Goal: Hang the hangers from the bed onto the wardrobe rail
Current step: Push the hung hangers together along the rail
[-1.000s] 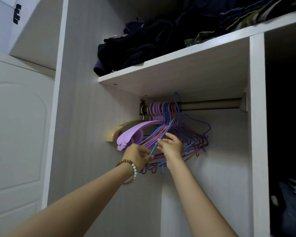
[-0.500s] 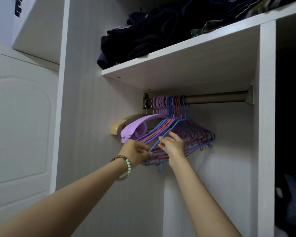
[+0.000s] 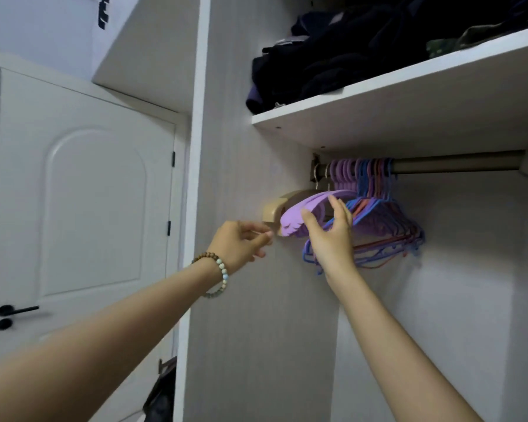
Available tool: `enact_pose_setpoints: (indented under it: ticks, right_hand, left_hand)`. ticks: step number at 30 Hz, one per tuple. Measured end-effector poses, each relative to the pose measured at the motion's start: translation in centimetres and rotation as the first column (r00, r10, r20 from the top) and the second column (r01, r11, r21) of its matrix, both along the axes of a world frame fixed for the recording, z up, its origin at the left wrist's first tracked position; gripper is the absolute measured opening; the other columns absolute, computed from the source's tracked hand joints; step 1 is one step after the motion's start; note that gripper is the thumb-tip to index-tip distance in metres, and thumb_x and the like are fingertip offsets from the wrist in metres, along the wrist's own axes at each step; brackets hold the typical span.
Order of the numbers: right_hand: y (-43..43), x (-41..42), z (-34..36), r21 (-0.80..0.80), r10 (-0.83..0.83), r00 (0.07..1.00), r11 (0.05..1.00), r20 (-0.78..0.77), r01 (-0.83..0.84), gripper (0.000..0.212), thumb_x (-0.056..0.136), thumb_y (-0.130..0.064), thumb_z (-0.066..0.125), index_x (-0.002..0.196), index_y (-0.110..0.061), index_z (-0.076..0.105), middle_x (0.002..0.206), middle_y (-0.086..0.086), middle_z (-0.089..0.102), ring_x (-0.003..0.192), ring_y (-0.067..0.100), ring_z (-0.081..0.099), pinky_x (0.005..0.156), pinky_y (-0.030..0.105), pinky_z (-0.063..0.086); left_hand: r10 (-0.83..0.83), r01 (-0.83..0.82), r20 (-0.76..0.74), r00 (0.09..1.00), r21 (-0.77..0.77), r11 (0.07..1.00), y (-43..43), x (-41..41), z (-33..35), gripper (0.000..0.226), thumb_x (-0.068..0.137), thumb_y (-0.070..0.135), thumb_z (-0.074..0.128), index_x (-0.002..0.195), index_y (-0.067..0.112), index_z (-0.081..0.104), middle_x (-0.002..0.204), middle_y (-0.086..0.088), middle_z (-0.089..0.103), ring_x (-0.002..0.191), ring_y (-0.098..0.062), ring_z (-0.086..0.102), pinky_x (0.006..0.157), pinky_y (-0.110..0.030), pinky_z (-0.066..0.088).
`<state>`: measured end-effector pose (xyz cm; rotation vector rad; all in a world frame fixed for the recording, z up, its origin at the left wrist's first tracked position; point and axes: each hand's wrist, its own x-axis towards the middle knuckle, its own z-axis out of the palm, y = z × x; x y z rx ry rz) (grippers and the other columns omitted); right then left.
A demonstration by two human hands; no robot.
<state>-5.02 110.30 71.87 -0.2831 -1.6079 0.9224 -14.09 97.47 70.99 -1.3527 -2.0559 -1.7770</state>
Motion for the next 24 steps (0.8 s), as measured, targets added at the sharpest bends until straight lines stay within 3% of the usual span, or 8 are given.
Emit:
enact_pose_setpoints:
  ticks: [3,7,14,19,24]
  right_hand:
    - [-4.6,-2.0,0.2,0.067,0.038,0.999,0.997,0.024,-0.040,0.062,0.084,-0.023,0.065,0.140,-0.013,0.039,0.151,0.005,0.027,0.141,0.014,0.023,0.115,0.024,0.015]
    - [-13.1,-5.7,-0.5,0.115,0.205,0.967,0.968,0.152,-0.223,0.064,0.088,-0.031,0.061,0.143,-0.018,0.032,0.154,-0.001,0.020,0.142,0.010,0.018,0.107,0.016,0.014]
    - [-32.4,-13.6,-5.3,0.031,0.483,0.796,0.848,0.365,-0.529,0.067,0.089,-0.038,0.057,0.146,-0.025,0.025,0.155,-0.008,0.014,0.143,0.007,0.015,0.111,0.022,0.014]
    - [-47.4,-18.7,-12.8,-0.067,0.613,0.586,0.719,0.530,-0.691,0.070,0.087,-0.040,0.059,0.147,-0.025,0.024,0.156,-0.008,0.012,0.143,0.008,0.015,0.109,0.021,0.015]
    - [-62.0,-21.4,-22.6,-0.187,0.664,0.341,0.591,0.666,-0.785,0.077,0.085,-0.044,0.061,0.148,-0.025,0.021,0.157,-0.007,0.010,0.144,0.011,0.015,0.113,0.028,0.017]
  left_hand:
    - [0.085,-0.085,-0.023,0.996,0.019,0.996,-5.5,-1.7,0.0,0.017,0.087,0.024,0.061,0.099,0.014,0.066,0.090,-0.005,0.071,0.072,-0.016,0.068,0.069,-0.028,0.054]
    - [0.253,-0.252,-0.034,0.967,0.031,0.967,-16.2,-5.3,-0.9,0.028,0.085,0.030,0.062,0.109,0.015,0.064,0.096,-0.004,0.070,0.083,-0.016,0.068,0.068,-0.021,0.051]
    - [0.551,-0.548,0.011,0.835,-0.083,0.832,-39.1,-10.7,-7.2,0.057,0.085,0.042,0.059,0.135,0.020,0.043,0.134,-0.001,0.052,0.116,-0.017,0.054,0.087,-0.024,0.042]
    - [0.716,-0.677,0.128,0.686,-0.246,0.693,-56.3,-12.0,-16.1,0.070,0.085,0.047,0.056,0.143,0.021,0.028,0.148,-0.002,0.036,0.134,-0.021,0.038,0.108,-0.039,0.034]
    - [0.845,-0.728,0.188,0.501,-0.437,0.528,-72.0,-10.2,-26.8,0.077,0.085,0.048,0.055,0.146,0.019,0.020,0.152,-0.004,0.027,0.140,-0.021,0.028,0.114,-0.039,0.027]
